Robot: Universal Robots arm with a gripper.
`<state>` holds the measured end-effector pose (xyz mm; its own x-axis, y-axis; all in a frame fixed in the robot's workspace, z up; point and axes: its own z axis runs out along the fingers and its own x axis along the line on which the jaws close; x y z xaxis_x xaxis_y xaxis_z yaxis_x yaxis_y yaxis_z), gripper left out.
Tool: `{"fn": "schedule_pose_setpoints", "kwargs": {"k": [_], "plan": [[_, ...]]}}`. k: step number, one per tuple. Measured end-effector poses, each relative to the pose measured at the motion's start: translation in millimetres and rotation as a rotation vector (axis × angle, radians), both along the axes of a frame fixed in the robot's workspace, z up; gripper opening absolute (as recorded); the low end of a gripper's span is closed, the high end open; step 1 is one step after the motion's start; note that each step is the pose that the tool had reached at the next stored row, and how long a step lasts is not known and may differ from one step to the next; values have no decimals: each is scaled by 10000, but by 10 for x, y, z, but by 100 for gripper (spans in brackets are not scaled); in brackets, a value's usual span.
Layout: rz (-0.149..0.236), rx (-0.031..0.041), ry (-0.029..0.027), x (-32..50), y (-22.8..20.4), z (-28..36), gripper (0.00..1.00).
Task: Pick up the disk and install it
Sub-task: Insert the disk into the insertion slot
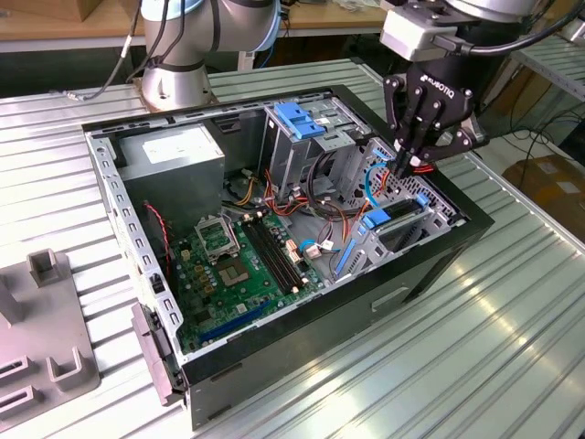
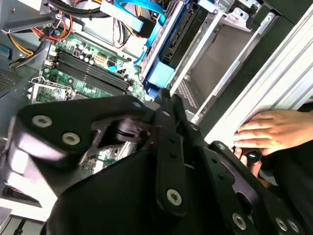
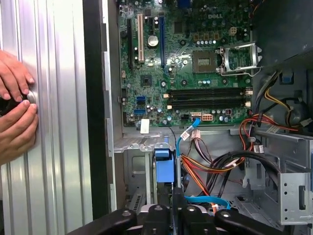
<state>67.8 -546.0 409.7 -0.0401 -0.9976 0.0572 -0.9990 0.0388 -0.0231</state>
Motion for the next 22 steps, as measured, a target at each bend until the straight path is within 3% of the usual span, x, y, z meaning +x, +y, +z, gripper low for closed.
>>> {"fn": "schedule_pose_setpoints", "kwargs": {"k": [2,14,22], "plan": [[-1,0,0,20,-4,-40,10],[-1,-4,0,184,-55,-316,10],[-1,-4,-3,190,-59,-524,10]]}}
